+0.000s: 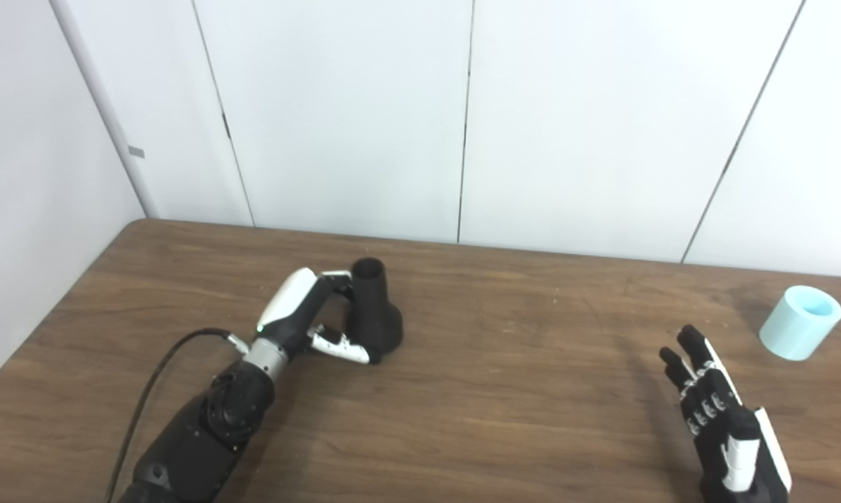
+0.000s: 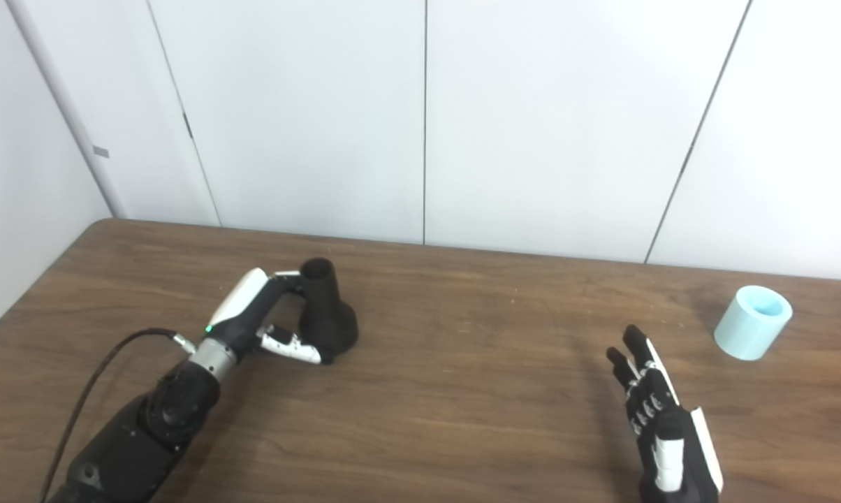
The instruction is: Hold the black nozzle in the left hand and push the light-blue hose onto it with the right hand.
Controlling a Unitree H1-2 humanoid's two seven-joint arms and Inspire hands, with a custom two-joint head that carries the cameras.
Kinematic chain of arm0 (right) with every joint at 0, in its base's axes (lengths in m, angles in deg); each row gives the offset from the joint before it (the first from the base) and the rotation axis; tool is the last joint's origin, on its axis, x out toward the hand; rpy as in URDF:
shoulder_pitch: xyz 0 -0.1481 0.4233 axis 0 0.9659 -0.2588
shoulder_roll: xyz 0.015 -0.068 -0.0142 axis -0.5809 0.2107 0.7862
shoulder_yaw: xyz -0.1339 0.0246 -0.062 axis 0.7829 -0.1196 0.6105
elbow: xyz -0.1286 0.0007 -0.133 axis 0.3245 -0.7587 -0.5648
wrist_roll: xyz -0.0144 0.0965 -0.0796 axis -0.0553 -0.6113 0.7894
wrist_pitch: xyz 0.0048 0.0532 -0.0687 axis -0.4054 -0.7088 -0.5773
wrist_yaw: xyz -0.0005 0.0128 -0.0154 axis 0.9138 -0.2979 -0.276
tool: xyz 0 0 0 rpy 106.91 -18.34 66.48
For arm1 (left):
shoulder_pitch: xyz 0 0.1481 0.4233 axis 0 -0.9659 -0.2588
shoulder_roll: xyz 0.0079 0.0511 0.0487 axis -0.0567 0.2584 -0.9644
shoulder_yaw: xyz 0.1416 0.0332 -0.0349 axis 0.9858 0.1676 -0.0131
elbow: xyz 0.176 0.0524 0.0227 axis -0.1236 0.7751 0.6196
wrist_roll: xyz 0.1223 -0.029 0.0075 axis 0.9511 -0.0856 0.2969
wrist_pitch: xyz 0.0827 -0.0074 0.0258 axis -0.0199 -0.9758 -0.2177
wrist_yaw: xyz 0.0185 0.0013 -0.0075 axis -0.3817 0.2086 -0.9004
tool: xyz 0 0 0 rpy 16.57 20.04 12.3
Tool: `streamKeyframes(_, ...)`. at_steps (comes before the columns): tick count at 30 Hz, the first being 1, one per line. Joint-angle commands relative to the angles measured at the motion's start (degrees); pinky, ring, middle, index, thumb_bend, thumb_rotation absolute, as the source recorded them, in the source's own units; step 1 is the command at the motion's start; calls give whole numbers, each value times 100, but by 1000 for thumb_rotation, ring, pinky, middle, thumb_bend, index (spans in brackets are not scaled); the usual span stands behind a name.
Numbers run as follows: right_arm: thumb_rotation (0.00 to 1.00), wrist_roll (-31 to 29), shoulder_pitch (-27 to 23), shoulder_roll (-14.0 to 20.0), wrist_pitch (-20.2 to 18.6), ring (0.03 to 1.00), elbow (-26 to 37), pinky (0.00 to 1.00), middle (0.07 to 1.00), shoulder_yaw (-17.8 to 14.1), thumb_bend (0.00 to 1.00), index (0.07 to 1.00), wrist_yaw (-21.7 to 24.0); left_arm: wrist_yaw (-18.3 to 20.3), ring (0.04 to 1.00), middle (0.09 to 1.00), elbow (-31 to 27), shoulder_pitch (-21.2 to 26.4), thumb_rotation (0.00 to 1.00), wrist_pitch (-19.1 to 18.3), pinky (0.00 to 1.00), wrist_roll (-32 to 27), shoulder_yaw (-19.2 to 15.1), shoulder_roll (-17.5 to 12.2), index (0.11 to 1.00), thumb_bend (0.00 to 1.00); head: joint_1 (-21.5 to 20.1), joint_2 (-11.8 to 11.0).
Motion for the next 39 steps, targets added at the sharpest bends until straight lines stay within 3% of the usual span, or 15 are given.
streamKeyframes(1, 1000, -19, 117, -102, -19, 936, -6, 966, 982, 58, 727, 961, -48, 563, 687, 498, -59, -272, 0, -28, 900, 270, 366, 164, 481, 524, -89, 43)
streamKeyframes(11, 1000, 126, 103, -216, -142, 939, 135, 973, 983, 133, 733, 960, -119, 854, 733, 497, -603, -451, 0, -141, 924, 295, 537, 169, 482, 525, -339, 155)
streamKeyframes(16, 1000, 221, 56, -268, -225, 940, 178, 975, 983, 160, 722, 961, -166, 976, 735, 497, -807, -533, 0, -153, 923, 269, 538, 204, 482, 525, -522, 327)
streamKeyframes(20, 1000, 300, -23, -373, -489, 941, 358, 982, 987, 209, 717, 965, -265, 1137, 755, 498, -1126, -650, 0, -203, 925, 205, 544, 233, 482, 525, -728, 540)
streamKeyframes(29, 1000, 432, -106, -510, -991, 928, 731, 976, 986, 301, 721, 961, -462, 1347, 747, 497, -1445, -855, 0, -256, 914, 132, 430, 301, 482, 525, -985, 793)
streamKeyframes(39, 1000, 572, -91, -563, -1052, 913, 792, 947, 959, 394, 729, 955, -561, 1463, 749, 497, -1781, -1117, 0, -414, 981, 168, 441, 429, 482, 524, -1145, 716)
